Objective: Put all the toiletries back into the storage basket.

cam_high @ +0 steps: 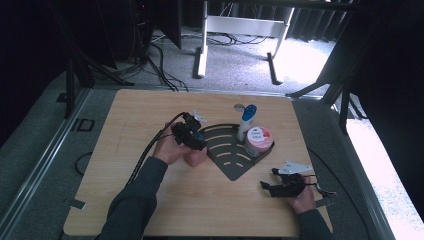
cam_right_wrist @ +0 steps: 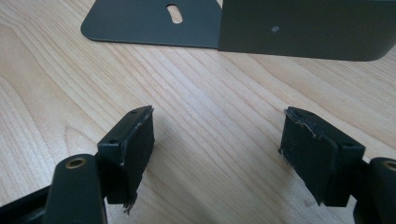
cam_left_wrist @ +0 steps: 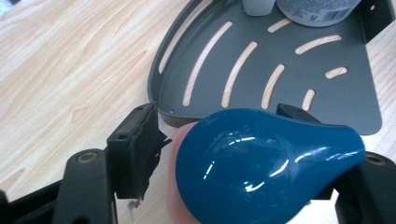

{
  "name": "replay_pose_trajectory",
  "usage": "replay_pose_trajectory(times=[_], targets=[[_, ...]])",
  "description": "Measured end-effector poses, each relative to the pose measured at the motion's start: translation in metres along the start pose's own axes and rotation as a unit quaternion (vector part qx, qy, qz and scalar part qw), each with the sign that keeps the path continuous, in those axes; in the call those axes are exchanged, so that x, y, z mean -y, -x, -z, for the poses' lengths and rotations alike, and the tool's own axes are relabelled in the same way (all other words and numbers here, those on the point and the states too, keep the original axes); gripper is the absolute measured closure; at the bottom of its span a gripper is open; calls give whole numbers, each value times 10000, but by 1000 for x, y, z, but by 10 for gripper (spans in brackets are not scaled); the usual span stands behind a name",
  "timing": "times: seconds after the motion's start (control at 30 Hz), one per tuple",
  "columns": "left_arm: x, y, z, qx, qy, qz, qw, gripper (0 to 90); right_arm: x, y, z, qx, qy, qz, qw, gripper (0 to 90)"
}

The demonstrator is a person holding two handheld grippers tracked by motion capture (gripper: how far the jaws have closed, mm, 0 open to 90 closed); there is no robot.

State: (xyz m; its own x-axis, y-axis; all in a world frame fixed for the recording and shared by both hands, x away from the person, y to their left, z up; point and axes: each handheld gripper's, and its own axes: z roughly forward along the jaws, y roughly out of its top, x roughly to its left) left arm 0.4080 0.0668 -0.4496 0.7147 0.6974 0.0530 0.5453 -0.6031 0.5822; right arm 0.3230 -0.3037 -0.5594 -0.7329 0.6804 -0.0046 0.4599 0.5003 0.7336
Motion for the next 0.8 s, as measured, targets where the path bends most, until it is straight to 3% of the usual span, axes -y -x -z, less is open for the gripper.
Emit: replay_pose_trajectory(times=[0.23,0.43,0.6,0.8], targets=[[0,1,1,163,25,-108,9998,438,0,0,0,0,0,-1,10000,255],[0,2,5,135,37,-155,9998,463,0,0,0,1,-1,0,10000,255],[1,-4,9,282,136,44,9995,515,0,0,0,1,-1,1,10000,255],[1,-4,9,255,113,36,9996,519,0,0,0,1,-1,1,10000,255]])
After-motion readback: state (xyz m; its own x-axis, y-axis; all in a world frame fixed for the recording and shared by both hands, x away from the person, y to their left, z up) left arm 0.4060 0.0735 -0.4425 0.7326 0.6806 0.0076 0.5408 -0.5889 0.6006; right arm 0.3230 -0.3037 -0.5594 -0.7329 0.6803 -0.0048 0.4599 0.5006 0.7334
